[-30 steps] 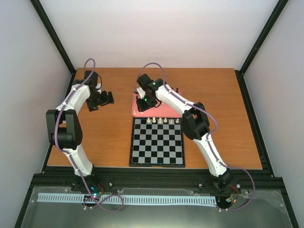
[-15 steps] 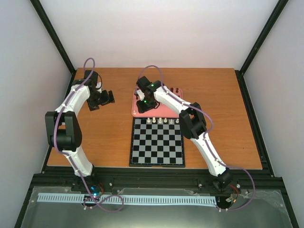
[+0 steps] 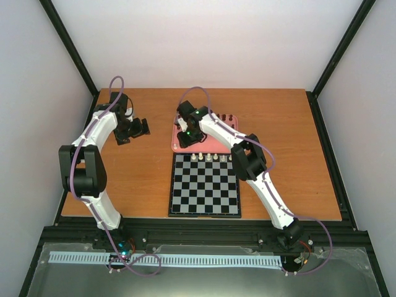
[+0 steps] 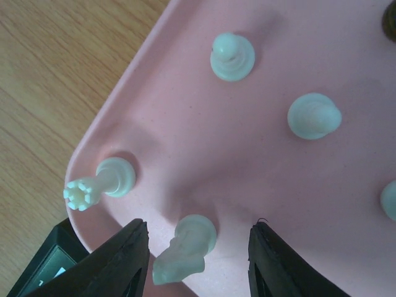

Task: Set up the chess pieces on the board
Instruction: Pick up the chess piece from the storage box.

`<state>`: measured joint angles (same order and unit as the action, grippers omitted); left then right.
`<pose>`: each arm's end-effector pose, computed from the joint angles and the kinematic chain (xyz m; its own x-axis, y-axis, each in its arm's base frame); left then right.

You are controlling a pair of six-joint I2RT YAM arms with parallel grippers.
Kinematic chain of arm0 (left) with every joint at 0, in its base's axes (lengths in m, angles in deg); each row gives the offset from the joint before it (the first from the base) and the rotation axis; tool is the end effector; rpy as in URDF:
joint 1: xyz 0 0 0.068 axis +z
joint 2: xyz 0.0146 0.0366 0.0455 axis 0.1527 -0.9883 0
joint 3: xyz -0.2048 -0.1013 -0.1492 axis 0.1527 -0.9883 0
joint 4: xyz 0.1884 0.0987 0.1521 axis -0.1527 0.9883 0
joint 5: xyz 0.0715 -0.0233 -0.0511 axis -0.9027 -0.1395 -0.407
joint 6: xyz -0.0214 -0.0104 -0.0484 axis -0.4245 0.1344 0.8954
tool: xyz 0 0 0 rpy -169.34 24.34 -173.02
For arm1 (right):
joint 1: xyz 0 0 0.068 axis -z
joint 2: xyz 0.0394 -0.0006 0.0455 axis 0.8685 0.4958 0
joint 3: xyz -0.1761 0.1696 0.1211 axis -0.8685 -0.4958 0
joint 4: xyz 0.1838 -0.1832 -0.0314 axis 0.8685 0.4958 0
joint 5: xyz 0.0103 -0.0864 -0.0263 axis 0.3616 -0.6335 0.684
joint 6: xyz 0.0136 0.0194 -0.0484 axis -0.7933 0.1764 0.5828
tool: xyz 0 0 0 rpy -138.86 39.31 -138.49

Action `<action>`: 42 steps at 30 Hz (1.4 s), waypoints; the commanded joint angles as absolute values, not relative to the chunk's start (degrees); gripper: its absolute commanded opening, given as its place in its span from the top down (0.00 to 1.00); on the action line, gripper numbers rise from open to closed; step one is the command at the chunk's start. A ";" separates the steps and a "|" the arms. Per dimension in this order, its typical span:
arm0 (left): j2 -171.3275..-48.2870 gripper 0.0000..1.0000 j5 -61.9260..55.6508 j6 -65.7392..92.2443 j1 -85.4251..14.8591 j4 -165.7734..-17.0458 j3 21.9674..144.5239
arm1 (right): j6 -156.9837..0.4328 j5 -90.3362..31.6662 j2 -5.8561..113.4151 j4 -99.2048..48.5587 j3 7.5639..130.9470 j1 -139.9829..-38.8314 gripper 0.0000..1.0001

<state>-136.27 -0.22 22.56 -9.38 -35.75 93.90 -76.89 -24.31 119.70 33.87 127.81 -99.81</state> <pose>0.3580 -0.0107 0.2447 -0.9158 -0.3402 -0.2134 -0.2764 0.9195 -0.2794 0.4008 0.3409 0.1578 -0.7963 -0.5373 -0.2779 -0.5988 0.7652 0.2365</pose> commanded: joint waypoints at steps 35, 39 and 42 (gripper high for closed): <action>-135.40 0.00 2.01 23.54 -9.49 -36.92 94.48 | -75.50 -25.49 108.74 33.90 123.51 -101.85 0.89; -135.13 0.00 1.81 23.53 -9.48 -37.17 94.05 | -74.42 -25.76 104.41 31.14 114.61 -104.40 0.90; -134.82 0.00 1.68 23.51 -9.48 -37.27 93.96 | -74.43 -26.07 102.24 29.29 109.79 -105.01 0.90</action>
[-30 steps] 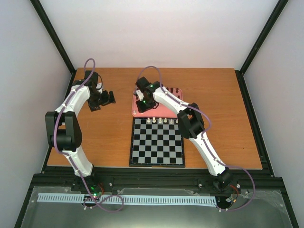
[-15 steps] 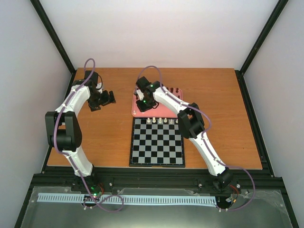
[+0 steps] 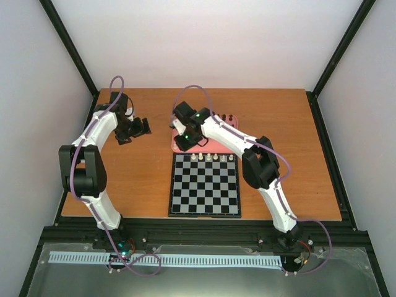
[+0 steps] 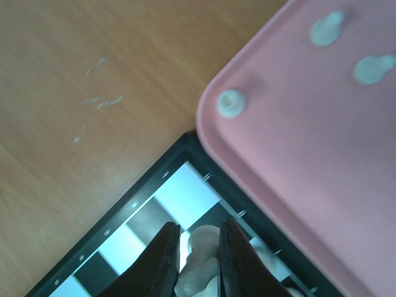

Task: Set up the chess pieces on the board
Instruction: Pick up the chess piece from the storage box, then place the chess piece on the chessboard.

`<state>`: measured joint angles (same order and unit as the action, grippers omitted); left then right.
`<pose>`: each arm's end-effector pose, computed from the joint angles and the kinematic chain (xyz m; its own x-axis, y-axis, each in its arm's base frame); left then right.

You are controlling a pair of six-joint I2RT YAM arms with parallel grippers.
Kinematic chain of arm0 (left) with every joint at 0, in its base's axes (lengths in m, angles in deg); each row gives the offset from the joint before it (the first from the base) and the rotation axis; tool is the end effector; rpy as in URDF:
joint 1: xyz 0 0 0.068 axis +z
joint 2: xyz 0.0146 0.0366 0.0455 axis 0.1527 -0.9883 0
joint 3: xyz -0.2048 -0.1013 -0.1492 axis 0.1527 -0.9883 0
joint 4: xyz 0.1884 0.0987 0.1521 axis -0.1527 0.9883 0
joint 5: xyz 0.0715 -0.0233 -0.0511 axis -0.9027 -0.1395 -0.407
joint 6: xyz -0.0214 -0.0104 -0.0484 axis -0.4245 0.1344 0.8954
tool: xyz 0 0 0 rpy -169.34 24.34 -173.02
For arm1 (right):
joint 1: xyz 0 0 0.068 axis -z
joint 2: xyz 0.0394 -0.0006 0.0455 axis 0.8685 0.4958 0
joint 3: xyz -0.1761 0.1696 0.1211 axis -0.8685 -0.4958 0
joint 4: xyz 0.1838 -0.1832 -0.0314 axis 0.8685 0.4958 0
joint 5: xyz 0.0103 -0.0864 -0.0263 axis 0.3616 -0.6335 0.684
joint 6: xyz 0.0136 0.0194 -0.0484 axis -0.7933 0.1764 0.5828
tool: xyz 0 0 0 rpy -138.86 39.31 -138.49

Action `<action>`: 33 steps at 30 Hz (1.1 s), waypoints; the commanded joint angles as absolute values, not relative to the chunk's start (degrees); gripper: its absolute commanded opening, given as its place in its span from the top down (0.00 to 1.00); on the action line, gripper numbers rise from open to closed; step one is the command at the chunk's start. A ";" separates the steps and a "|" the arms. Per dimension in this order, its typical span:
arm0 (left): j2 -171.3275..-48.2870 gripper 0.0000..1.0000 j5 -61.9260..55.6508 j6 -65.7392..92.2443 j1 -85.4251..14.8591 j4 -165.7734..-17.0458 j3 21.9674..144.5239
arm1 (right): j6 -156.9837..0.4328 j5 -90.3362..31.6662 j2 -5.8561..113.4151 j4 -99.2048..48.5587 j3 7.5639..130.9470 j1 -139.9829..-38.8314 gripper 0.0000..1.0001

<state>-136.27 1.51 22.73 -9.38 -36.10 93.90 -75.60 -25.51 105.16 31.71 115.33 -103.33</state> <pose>0.3586 -0.0117 0.2451 -0.9169 -0.3406 -0.2081 -0.2691 0.9125 -0.3081 0.3534 0.3398 0.2203 -0.7298 -0.5848 -0.3541 -0.6715 0.7103 0.2108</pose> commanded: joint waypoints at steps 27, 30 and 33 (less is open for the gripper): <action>-134.18 0.00 1.78 23.62 -9.48 -37.62 93.41 | -72.76 -28.33 101.00 20.43 101.65 -105.41 0.90; -134.22 0.00 1.79 23.59 -9.45 -37.61 93.29 | -72.78 -28.80 101.79 21.09 102.27 -105.37 0.90; -134.26 0.00 1.71 23.60 -9.49 -37.61 93.25 | -72.66 -28.29 102.40 21.41 102.75 -105.37 0.90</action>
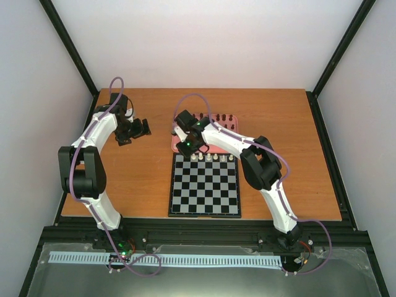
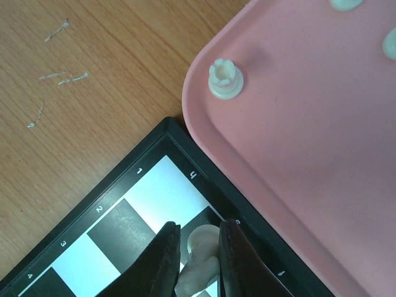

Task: Set up the chess pieces on the board
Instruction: Place the chess piece on the chessboard.

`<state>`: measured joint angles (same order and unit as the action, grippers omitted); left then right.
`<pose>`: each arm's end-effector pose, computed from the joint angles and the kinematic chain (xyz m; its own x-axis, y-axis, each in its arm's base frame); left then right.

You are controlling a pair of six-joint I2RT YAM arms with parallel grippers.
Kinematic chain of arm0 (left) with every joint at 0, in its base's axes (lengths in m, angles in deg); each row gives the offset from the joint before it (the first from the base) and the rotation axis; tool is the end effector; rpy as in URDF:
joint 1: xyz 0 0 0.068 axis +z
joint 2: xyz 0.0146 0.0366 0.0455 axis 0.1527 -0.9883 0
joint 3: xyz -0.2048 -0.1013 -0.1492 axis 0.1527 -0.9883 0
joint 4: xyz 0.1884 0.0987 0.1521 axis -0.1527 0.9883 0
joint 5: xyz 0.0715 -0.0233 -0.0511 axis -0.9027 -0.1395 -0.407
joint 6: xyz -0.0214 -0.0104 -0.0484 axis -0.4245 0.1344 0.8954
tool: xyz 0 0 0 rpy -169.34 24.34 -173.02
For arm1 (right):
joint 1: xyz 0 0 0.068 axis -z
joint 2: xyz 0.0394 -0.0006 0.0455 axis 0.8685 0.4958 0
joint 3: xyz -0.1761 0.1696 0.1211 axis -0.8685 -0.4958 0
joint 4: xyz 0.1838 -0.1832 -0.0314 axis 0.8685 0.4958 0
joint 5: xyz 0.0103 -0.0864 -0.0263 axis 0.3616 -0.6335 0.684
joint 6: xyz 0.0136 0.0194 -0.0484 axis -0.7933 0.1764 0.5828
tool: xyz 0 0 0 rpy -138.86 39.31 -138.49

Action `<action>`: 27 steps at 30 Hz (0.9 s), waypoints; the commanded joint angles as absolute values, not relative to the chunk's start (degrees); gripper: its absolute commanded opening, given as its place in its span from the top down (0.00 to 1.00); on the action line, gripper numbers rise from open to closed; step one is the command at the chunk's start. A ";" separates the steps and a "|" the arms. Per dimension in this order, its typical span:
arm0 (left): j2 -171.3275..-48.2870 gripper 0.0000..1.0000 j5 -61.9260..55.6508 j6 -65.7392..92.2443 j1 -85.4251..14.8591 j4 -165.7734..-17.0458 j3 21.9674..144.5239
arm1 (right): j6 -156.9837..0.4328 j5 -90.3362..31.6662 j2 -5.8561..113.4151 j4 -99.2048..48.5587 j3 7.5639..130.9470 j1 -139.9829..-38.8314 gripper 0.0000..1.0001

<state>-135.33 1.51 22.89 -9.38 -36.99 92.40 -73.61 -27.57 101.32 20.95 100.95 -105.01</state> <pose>0.3547 -0.0117 0.2437 -0.9149 -0.3432 -0.2125 -0.2699 0.9115 -0.3103 0.3337 0.3387 0.1855 -0.6867 -0.6281 -0.3660 -0.7122 0.6822 0.1655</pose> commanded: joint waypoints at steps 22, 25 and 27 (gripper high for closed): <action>-134.16 0.00 1.61 23.46 -9.44 -37.54 92.89 | -72.36 -28.04 103.85 22.55 103.11 -105.37 0.84; -134.17 0.00 1.61 23.41 -9.48 -37.63 92.85 | -72.29 -27.95 103.54 22.68 102.92 -105.37 0.82; -134.17 0.00 1.65 23.39 -9.43 -37.58 92.82 | -72.18 -27.84 103.43 22.77 102.85 -105.37 0.81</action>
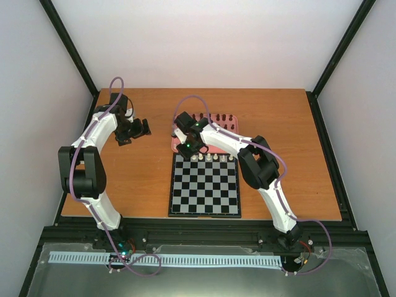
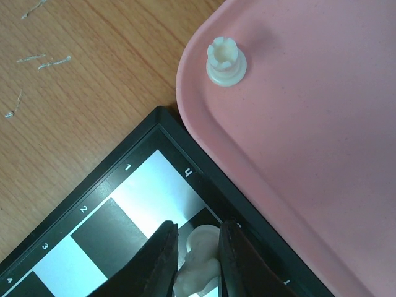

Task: Set up the chess pieces on the board
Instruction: Place the chess piece on the chessboard.

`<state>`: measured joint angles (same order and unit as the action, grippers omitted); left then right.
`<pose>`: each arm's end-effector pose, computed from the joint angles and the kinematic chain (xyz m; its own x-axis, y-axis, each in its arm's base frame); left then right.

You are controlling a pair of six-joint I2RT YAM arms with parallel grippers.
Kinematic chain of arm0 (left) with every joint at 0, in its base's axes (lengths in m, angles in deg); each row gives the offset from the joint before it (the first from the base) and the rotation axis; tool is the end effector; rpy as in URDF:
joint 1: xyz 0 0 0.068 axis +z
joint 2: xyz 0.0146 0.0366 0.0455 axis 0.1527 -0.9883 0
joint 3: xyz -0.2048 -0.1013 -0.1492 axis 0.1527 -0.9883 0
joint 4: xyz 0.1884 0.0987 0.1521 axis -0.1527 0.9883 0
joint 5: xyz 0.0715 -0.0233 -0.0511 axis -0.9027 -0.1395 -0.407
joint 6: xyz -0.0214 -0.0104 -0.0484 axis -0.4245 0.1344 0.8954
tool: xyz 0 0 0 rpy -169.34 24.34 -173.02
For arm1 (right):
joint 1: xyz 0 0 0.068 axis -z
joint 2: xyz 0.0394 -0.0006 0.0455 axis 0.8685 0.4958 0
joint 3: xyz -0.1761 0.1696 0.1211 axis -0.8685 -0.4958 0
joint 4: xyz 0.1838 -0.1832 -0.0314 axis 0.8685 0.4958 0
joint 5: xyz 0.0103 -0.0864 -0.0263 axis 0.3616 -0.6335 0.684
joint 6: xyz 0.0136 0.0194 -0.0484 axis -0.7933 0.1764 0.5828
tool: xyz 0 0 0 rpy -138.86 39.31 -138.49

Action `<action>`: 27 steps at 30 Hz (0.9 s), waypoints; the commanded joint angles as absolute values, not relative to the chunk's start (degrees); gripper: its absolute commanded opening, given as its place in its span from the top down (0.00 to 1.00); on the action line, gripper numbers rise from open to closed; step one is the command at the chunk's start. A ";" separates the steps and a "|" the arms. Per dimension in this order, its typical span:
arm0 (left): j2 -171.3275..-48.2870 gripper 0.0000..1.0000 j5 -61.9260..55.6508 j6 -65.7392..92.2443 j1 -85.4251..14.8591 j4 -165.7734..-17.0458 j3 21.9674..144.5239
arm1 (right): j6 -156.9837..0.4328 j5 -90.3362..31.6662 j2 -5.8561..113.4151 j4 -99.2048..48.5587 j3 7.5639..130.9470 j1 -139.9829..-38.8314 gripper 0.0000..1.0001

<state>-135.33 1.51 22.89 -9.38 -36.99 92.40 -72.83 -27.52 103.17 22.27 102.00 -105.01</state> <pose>0.3547 -0.0117 0.2437 -0.9149 -0.3432 -0.2125 -0.2699 0.9115 -0.3103 0.3353 0.3404 0.1751 -0.6862 -0.6464 -0.3336 -0.7173 0.6775 0.1626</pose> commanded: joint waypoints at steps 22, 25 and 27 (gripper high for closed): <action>-133.94 0.00 1.97 23.46 -9.48 -37.57 92.91 | -71.55 -29.61 98.50 23.97 105.45 -105.37 0.55; -133.83 0.00 1.99 23.48 -9.49 -37.60 92.90 | -71.55 -29.90 97.96 24.44 106.95 -105.35 0.51; -133.85 0.00 2.11 23.55 -9.48 -37.69 92.83 | -71.44 -29.90 98.68 24.78 108.72 -105.37 0.49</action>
<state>-135.33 1.55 22.89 -9.38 -36.99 92.40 -71.89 -29.05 101.34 23.82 105.04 -105.01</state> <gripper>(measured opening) 0.997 0.496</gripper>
